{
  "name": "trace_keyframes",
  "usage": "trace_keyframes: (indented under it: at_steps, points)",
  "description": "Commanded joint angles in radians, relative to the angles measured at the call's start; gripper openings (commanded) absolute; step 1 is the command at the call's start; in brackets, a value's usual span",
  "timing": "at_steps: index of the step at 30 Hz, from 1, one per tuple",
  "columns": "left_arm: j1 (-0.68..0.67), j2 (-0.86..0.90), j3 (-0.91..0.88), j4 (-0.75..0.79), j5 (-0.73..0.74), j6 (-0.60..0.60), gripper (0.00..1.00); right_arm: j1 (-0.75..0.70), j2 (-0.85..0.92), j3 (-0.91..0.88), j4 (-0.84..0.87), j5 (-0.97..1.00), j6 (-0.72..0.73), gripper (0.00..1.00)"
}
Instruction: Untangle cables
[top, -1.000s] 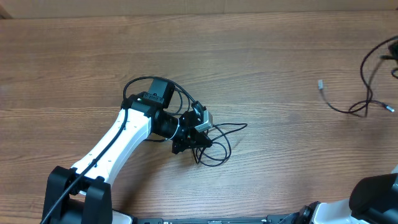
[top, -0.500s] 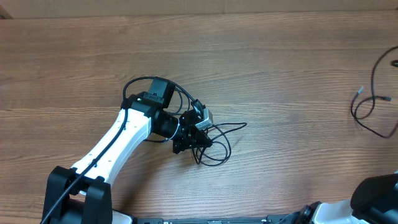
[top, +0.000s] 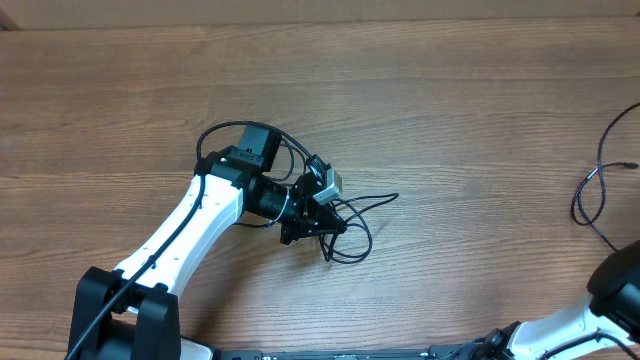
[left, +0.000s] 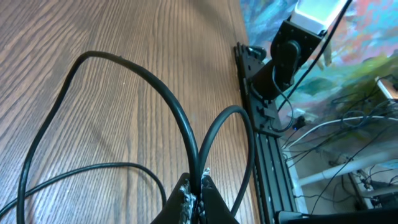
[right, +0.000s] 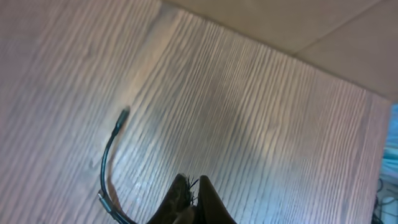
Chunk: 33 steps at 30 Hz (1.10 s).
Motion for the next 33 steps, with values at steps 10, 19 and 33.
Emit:
trace_keyframes:
  at_steps: [10, 19, 33]
  points:
    - [0.006, 0.008, 0.009, 0.012, 0.045, -0.026, 0.04, -0.008, 0.072, 0.016, 0.000, 0.010, -0.027, 0.74]
    - [0.006, 0.008, 0.009, 0.034, 0.046, -0.031, 0.04, -0.008, 0.072, 0.016, -0.015, -0.195, -0.151, 0.85]
    - [0.006, 0.008, 0.009, 0.071, 0.019, -0.129, 0.04, -0.005, 0.071, 0.016, -0.075, -0.643, -0.290, 0.89]
